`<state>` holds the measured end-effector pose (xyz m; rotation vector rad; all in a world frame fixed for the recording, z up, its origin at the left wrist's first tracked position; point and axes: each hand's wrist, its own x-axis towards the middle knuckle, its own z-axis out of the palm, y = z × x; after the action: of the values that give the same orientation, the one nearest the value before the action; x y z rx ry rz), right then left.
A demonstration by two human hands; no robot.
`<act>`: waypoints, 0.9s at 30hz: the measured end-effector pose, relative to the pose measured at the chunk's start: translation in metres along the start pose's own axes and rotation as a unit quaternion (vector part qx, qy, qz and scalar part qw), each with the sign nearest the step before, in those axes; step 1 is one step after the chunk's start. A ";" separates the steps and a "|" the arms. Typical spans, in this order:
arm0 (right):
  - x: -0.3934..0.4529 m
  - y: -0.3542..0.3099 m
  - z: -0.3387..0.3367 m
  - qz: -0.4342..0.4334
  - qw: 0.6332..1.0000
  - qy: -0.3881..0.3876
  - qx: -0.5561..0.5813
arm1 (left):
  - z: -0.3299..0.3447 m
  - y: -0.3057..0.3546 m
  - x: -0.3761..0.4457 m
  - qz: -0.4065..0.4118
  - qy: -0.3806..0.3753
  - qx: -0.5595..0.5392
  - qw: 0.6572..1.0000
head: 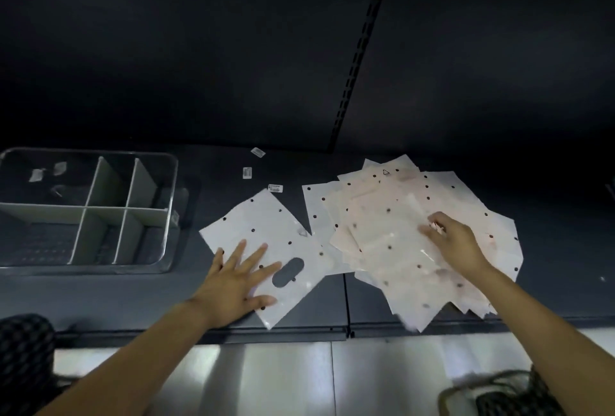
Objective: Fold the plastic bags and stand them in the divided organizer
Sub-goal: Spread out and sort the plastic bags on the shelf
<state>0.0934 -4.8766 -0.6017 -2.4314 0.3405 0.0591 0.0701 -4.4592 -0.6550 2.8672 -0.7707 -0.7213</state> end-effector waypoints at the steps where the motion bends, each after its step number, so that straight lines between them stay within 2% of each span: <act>1: -0.003 -0.016 -0.001 -0.020 0.999 -0.009 0.048 | -0.002 -0.004 -0.003 0.033 -0.005 -0.002 0.999; 4: -0.006 -0.065 0.012 -0.035 0.980 -0.058 0.188 | -0.013 -0.007 -0.009 0.068 -0.001 -0.038 0.997; 6: -0.006 -0.092 0.037 -0.006 0.967 -0.081 0.243 | -0.021 -0.004 -0.011 0.030 0.098 -0.120 0.987; 7: -0.009 -0.105 0.053 0.007 0.961 -0.088 0.262 | -0.026 -0.001 -0.011 -0.009 0.182 -0.191 0.964; 10: -0.017 -0.134 0.107 0.030 0.956 -0.114 0.270 | -0.039 0.007 -0.011 -0.146 0.415 -0.357 0.824; 11: -0.018 -0.140 0.124 0.042 0.954 -0.129 0.267 | -0.040 0.011 -0.011 -0.168 0.455 -0.372 0.791; 12: -0.019 -0.144 0.139 0.052 0.954 -0.140 0.261 | -0.041 0.015 -0.010 -0.172 0.474 -0.368 0.781; 13: -0.018 -0.146 0.152 0.057 0.957 -0.145 0.243 | -0.040 0.021 -0.010 -0.158 0.475 -0.347 0.793; 15: -0.015 -0.146 0.167 0.046 0.977 -0.137 0.157 | -0.032 0.035 -0.007 -0.100 0.410 -0.290 0.859; 17: -0.013 -0.142 0.167 0.037 0.988 -0.119 0.091 | -0.017 0.048 -0.006 -0.058 0.264 -0.202 0.941; 19: -0.012 -0.129 0.153 0.008 0.995 -0.082 0.052 | -0.001 0.051 -0.006 -0.047 0.131 -0.095 0.986; 20: -0.012 -0.119 0.142 -0.015 0.998 -0.054 0.017 | 0.005 0.050 -0.008 -0.033 0.102 -0.063 0.992; 23: -0.011 -0.068 0.103 -0.043 0.988 0.002 -0.149 | 0.010 0.049 -0.011 -0.002 0.090 -0.008 0.996; 25: -0.016 -0.033 0.077 -0.008 0.967 -0.043 -0.250 | 0.007 0.042 -0.009 0.006 0.096 0.003 0.995; 27: -0.025 -0.008 0.061 0.007 0.948 -0.102 -0.303 | 0.005 0.032 -0.006 0.016 0.081 -0.017 0.996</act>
<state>0.0744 -4.8264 -0.6408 -2.9917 0.2708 0.4839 0.0487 -4.4843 -0.6507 2.8317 -0.7728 -0.4854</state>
